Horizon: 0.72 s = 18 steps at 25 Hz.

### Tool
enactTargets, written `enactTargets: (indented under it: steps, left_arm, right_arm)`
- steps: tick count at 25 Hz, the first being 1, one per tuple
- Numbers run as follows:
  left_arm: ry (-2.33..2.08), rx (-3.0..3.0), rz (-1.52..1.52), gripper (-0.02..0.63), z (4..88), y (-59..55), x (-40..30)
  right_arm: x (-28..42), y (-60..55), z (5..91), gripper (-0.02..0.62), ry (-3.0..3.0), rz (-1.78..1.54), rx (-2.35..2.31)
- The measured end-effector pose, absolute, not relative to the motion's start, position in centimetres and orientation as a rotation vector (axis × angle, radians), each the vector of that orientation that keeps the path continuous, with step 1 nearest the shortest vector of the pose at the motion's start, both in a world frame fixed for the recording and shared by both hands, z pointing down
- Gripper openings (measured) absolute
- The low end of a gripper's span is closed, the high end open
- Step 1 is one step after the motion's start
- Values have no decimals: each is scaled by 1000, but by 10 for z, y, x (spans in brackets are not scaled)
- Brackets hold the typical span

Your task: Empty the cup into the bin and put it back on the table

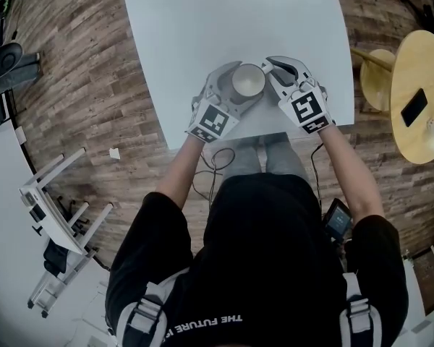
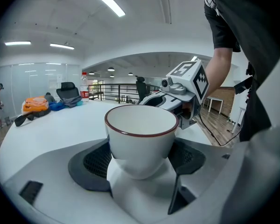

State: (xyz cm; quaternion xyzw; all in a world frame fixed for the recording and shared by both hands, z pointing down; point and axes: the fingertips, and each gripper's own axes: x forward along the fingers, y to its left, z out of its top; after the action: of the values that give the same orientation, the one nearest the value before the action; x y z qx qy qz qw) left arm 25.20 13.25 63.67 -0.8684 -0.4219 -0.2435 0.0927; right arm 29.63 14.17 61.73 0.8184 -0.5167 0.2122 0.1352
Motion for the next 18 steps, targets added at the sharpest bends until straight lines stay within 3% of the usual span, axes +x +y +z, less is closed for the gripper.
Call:
enactTargets:
  steps: [18]
  left_arm:
    - [-1197, -2598, -748, 371, 622, 124, 237]
  right_arm:
    - [277, 181, 619, 67, -1414, 799, 2403]
